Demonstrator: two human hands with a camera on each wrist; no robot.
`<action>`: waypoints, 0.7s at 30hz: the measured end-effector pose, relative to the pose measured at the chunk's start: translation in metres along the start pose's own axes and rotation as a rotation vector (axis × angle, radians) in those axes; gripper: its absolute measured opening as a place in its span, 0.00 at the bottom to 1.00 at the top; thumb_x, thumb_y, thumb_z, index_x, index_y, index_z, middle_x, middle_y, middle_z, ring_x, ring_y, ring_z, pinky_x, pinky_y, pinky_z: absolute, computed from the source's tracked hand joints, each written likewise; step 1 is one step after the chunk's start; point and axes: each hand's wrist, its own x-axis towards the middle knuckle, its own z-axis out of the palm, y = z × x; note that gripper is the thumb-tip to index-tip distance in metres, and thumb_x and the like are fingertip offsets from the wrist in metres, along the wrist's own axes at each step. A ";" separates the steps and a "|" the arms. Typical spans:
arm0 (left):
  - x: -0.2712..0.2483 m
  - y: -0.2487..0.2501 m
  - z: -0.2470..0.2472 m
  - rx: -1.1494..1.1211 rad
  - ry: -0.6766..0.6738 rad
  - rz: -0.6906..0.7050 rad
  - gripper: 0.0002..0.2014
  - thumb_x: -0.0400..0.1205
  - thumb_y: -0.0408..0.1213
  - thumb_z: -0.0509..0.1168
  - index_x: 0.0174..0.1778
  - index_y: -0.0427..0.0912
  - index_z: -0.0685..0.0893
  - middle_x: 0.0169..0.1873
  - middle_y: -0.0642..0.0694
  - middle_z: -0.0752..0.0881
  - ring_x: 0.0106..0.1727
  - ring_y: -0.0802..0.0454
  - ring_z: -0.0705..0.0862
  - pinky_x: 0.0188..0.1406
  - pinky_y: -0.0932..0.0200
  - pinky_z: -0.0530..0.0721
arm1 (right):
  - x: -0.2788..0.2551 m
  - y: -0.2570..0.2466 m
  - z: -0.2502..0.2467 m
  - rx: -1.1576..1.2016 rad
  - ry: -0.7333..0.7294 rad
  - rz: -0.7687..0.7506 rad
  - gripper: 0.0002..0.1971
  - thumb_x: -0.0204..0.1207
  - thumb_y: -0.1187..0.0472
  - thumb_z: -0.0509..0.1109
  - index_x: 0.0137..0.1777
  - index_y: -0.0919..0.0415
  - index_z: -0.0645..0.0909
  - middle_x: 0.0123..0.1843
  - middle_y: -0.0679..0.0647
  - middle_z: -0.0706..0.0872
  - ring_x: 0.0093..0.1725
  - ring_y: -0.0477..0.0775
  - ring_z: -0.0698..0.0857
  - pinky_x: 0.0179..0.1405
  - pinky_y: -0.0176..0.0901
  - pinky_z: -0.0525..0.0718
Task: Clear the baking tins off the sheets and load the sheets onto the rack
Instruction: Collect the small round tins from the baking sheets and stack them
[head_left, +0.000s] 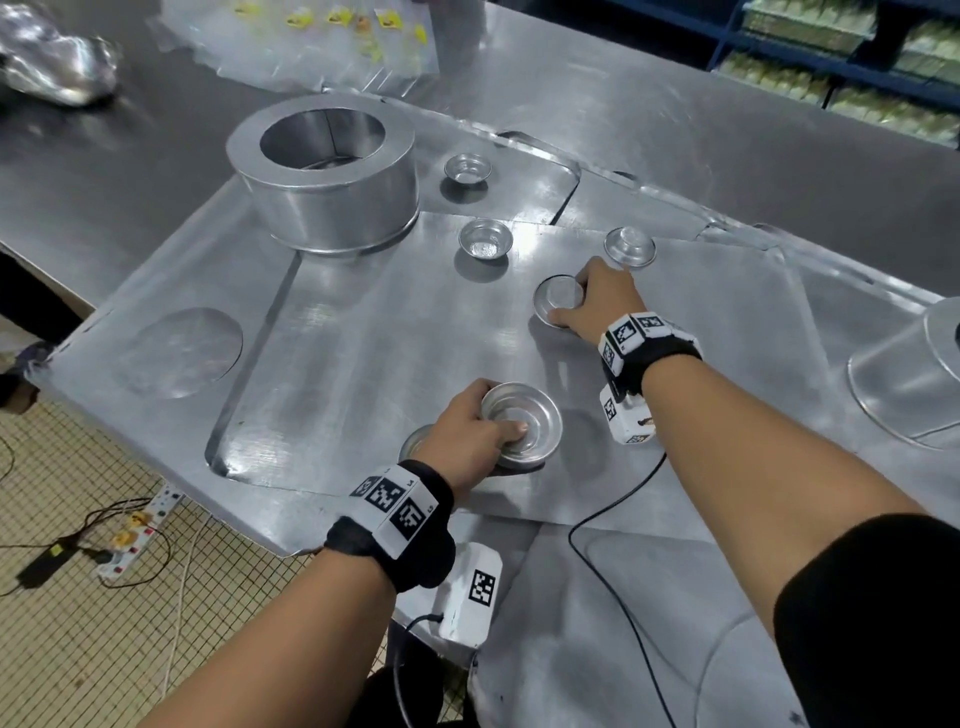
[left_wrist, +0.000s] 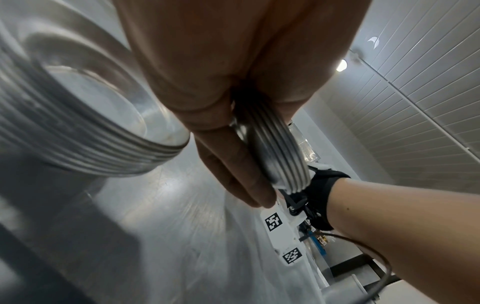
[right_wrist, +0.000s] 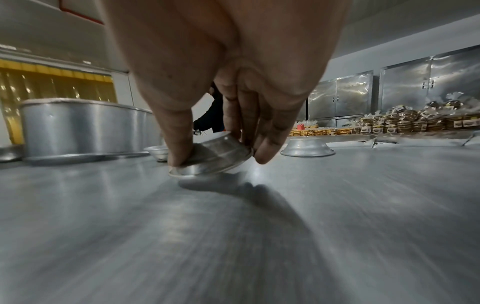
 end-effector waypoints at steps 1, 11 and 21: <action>-0.001 0.000 0.001 0.003 0.001 0.001 0.16 0.81 0.19 0.66 0.63 0.32 0.78 0.61 0.26 0.81 0.49 0.36 0.86 0.43 0.40 0.92 | -0.009 0.000 0.000 0.045 0.019 -0.010 0.33 0.62 0.48 0.83 0.64 0.60 0.74 0.60 0.59 0.82 0.57 0.60 0.83 0.56 0.53 0.84; -0.003 0.001 0.004 0.021 0.038 -0.018 0.16 0.74 0.31 0.71 0.58 0.37 0.82 0.58 0.27 0.84 0.58 0.26 0.85 0.52 0.28 0.87 | -0.097 -0.013 -0.019 0.336 0.163 -0.215 0.33 0.60 0.49 0.82 0.66 0.47 0.76 0.61 0.51 0.74 0.55 0.50 0.84 0.60 0.44 0.86; 0.003 0.008 0.008 -0.027 -0.107 -0.048 0.31 0.84 0.66 0.55 0.66 0.44 0.86 0.55 0.37 0.91 0.57 0.39 0.90 0.55 0.42 0.90 | -0.183 -0.026 -0.027 0.583 0.228 -0.355 0.31 0.60 0.60 0.86 0.61 0.59 0.76 0.58 0.50 0.82 0.56 0.46 0.86 0.59 0.37 0.85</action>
